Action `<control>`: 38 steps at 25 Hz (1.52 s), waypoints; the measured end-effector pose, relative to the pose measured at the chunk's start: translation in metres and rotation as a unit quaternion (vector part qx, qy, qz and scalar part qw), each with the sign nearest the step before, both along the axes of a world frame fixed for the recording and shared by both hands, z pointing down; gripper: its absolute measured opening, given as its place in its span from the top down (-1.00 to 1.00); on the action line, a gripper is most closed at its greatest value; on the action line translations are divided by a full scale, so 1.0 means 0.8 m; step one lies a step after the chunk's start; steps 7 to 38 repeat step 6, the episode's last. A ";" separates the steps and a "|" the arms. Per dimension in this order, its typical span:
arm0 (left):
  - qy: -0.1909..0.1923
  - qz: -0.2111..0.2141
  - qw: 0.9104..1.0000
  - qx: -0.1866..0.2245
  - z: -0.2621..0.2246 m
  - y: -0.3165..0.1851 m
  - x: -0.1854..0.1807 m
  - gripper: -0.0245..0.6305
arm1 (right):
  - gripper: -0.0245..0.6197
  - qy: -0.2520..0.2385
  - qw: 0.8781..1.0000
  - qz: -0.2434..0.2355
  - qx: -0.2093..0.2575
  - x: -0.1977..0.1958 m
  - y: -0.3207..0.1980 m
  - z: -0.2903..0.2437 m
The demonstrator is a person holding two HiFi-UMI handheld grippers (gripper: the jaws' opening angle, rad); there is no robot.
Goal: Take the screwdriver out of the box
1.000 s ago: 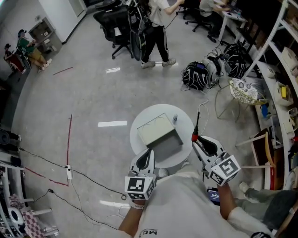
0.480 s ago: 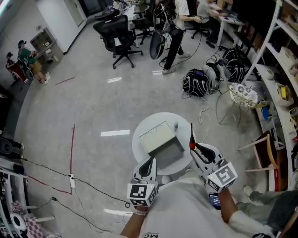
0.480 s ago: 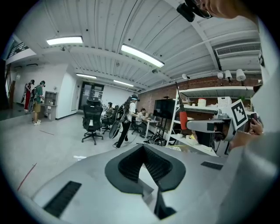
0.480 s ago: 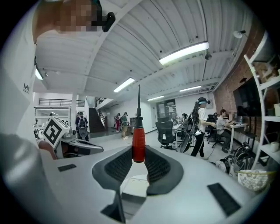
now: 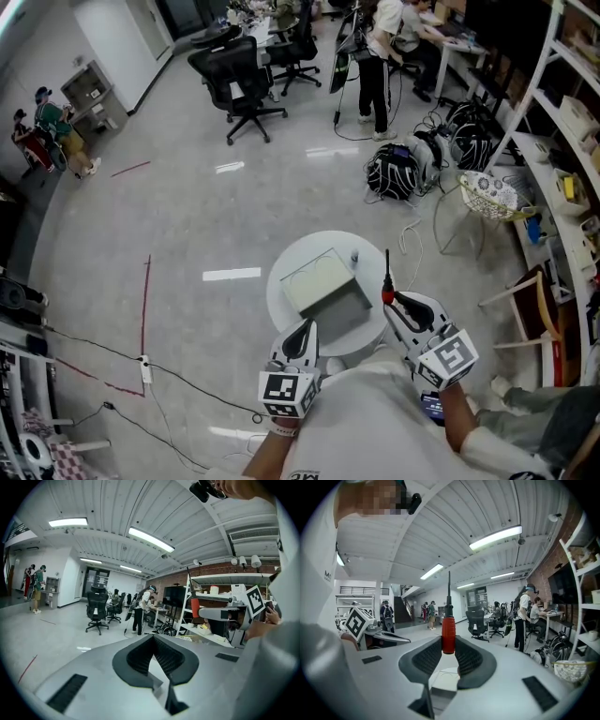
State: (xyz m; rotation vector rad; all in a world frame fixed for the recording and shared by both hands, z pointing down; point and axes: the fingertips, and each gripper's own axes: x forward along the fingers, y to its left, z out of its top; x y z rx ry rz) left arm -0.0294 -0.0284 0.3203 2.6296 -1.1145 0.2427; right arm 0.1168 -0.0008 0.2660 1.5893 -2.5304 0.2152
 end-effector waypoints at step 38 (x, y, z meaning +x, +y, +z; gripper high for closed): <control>0.000 0.005 1.000 -0.005 0.011 0.004 -0.001 0.89 | 0.48 0.005 1.000 0.005 0.002 -0.002 0.003 0.003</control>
